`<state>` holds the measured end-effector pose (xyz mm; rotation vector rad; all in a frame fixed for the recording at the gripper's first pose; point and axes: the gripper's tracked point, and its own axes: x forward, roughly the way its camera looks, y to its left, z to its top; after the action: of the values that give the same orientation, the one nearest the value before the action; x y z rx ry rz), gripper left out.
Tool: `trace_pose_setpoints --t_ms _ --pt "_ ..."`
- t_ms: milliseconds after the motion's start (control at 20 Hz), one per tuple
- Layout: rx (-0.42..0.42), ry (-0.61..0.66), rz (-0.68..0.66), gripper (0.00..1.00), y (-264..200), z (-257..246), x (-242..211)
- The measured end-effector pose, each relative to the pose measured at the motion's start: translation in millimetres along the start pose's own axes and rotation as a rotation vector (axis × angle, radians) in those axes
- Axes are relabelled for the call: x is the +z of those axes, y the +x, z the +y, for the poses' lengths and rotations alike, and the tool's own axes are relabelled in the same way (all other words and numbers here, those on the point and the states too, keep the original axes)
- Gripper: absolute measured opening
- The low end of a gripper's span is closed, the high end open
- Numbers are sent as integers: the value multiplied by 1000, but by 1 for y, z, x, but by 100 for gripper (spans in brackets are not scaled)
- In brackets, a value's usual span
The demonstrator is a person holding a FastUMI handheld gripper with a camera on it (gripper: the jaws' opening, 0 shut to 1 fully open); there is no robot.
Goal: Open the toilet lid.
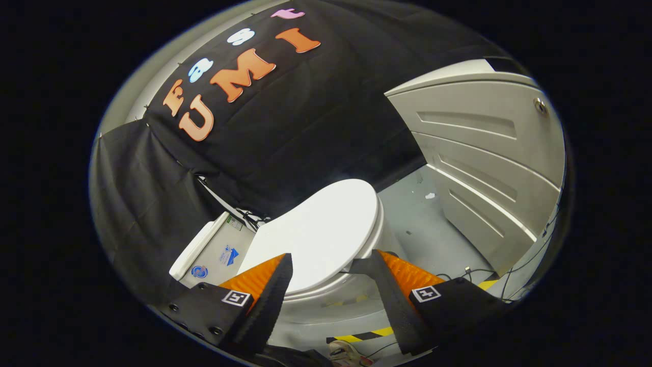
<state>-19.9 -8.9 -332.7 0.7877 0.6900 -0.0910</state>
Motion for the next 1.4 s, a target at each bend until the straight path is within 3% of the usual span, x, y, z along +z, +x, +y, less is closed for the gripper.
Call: trace_pose_setpoints --t_ms 200,550,750,1050,1350,1400 --pt "57 115 49 99 11 -1 -8" --pt "25 218 91 99 17 -27 -25" --pt "49 383 47 99 19 -36 -16" --pt "-23 552 -28 98 32 -82 5" --pt "0 538 -21 93 57 -77 -5" --pt "9 565 -44 86 58 -75 0"
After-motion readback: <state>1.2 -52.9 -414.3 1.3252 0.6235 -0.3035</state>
